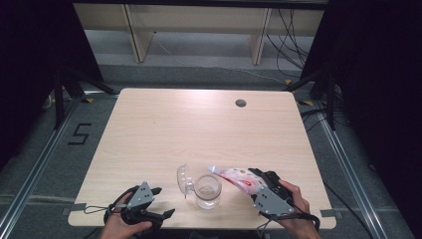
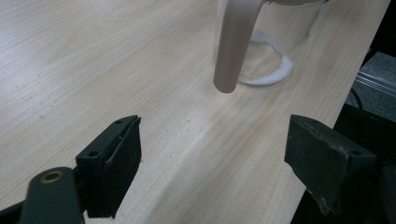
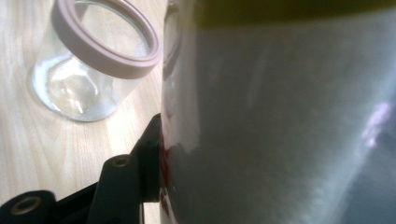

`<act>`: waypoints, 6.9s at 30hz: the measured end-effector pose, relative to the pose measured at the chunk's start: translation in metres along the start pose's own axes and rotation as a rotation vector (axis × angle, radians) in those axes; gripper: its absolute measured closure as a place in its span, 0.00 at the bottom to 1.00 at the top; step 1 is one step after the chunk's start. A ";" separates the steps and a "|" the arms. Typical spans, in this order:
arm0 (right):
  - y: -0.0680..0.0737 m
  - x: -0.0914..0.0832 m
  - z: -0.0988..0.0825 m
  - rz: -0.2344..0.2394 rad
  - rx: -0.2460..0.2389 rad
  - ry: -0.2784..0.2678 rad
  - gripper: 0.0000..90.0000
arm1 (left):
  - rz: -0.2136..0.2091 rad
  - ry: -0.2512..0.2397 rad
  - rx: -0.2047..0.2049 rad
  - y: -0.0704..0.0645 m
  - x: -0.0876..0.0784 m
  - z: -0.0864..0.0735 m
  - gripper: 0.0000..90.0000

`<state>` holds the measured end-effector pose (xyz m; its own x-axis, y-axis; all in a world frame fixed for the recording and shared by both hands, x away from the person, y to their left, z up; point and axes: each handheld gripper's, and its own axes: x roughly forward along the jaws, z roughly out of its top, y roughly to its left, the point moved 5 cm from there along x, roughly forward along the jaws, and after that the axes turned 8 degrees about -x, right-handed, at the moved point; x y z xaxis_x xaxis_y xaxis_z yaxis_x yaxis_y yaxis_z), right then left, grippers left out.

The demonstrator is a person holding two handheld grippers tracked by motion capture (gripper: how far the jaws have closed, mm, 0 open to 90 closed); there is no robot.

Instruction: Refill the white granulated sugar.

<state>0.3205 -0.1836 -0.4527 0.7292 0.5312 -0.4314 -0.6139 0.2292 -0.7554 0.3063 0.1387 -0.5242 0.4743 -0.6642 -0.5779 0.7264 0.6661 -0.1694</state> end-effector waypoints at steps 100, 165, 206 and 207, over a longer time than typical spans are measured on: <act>-0.002 0.006 0.018 -0.088 -0.878 0.328 0.56 | -0.005 0.021 -0.001 0.002 0.000 -0.001 0.20; -0.005 -0.001 0.023 -0.128 -0.912 0.337 0.57 | -0.016 0.004 -0.010 0.001 -0.003 0.001 0.20; -0.007 -0.003 0.025 -0.132 -0.910 0.341 0.58 | -0.010 -0.002 0.011 0.002 -0.002 0.001 0.20; -0.008 -0.002 0.026 -0.129 -0.930 0.343 0.58 | -0.010 -0.002 0.013 0.002 -0.002 0.001 0.20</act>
<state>0.3159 -0.1656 -0.4334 0.9113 0.2496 -0.3275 -0.1501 -0.5392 -0.8287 0.3075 0.1411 -0.5226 0.4676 -0.6714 -0.5749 0.7374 0.6550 -0.1652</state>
